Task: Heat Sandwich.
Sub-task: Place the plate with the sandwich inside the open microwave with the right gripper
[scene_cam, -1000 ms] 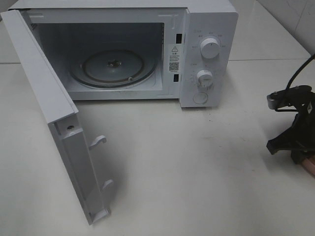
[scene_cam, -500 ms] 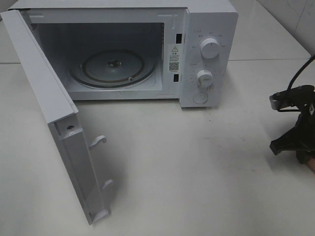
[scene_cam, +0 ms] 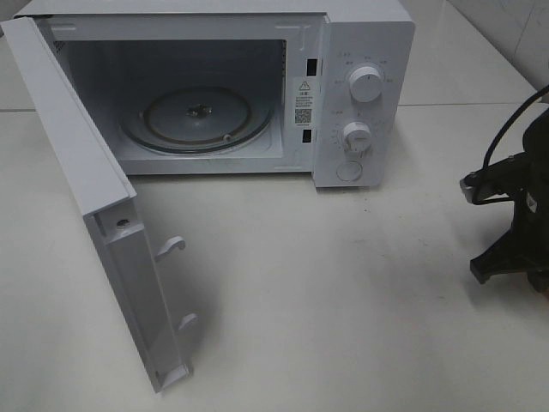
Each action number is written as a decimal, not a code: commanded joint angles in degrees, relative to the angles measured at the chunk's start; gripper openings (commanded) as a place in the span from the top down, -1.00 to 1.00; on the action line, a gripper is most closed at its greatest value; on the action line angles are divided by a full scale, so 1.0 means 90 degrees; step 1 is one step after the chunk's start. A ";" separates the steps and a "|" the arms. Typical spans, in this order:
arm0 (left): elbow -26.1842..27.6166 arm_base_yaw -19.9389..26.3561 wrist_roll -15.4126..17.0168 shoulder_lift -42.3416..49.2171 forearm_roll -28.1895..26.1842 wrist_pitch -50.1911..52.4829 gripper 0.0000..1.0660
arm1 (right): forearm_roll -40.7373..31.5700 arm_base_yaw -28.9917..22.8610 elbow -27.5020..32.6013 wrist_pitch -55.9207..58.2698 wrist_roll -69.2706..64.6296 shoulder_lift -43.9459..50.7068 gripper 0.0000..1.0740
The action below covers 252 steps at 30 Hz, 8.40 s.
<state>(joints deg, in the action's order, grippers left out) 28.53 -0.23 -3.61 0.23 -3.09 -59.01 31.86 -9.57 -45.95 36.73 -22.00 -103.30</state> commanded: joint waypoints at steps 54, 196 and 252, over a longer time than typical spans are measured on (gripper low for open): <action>-0.0019 -0.0006 0.0019 0.0172 -0.0013 0.0006 -0.87 | -0.0306 -0.4386 0.0000 0.2508 -0.0089 0.2368 0.99; -0.0019 -0.0006 0.0019 0.0172 -0.0013 0.0006 -0.87 | -0.3279 -0.3527 -0.4806 0.0522 1.1937 -0.1572 0.99; -0.0019 -0.0006 0.0019 0.0172 -0.0013 0.0006 -0.87 | -0.2725 -0.3005 -0.8397 0.0395 1.0740 -0.4030 0.94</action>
<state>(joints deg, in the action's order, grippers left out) 28.53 -0.23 -3.61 0.23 -3.09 -59.01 6.53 -36.96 -120.89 42.69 74.66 -139.97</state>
